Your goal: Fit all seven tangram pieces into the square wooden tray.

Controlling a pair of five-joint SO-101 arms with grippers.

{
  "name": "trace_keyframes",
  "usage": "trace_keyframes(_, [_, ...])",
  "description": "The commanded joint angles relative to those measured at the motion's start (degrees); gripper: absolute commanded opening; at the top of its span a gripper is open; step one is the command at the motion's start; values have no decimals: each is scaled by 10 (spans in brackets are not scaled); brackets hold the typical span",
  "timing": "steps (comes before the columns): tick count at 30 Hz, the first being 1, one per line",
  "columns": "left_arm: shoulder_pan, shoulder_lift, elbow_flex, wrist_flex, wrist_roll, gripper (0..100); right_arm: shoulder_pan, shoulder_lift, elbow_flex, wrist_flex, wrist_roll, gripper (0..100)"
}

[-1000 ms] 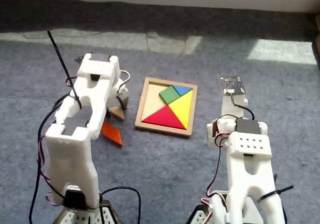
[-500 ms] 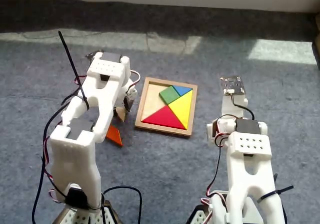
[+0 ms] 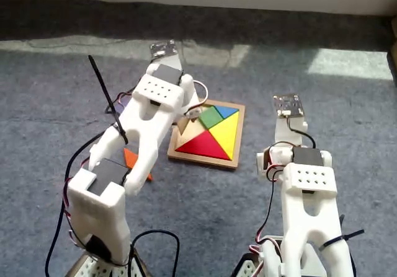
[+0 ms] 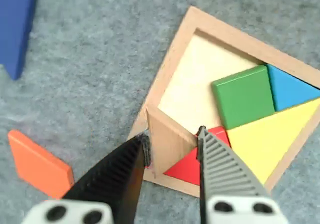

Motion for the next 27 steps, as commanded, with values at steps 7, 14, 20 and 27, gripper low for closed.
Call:
trace_keyframes(7, [12, 56, -32, -33, -173, 134, 7, -16, -2, -7, -1, 4])
trace_keyframes(14, [65, 135, -131, 22, -214, 175, 7, -15, -2, -7, 0, 4])
trace_keyframes(20, [68, 175, -209, 58, -212, 447, 7, -15, -2, -7, 0, 4])
trace_keyframes(27, [65, 174, -234, 120, -204, 495, 7, -15, -2, -7, 0, 4])
